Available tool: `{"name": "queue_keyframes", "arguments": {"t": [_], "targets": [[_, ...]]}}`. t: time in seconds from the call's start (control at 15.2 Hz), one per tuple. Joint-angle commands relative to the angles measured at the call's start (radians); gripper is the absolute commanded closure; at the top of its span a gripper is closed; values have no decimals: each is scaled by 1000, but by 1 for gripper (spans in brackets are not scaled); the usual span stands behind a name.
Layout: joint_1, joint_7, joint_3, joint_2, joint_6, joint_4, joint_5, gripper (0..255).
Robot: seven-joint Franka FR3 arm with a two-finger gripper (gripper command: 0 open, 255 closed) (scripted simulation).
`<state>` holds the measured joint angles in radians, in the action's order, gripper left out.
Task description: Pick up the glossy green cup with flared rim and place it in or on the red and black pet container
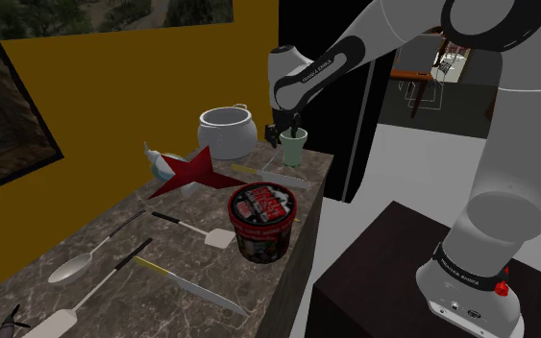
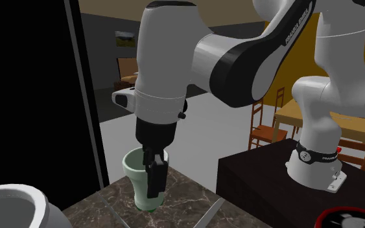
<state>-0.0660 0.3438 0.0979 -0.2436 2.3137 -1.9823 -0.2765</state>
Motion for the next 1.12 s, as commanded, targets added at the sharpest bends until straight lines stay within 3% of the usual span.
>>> {"name": "queue_keyframes", "arguments": {"t": [0.0,0.2,0.26,1.06], "targets": [[0,0,0,-1,1,0,0,0],[0,0,0,0,0,0,0,0],[0,0,0,0,0,0,0,255],[-1,-11,3,20,-33,15,10,255]]}}
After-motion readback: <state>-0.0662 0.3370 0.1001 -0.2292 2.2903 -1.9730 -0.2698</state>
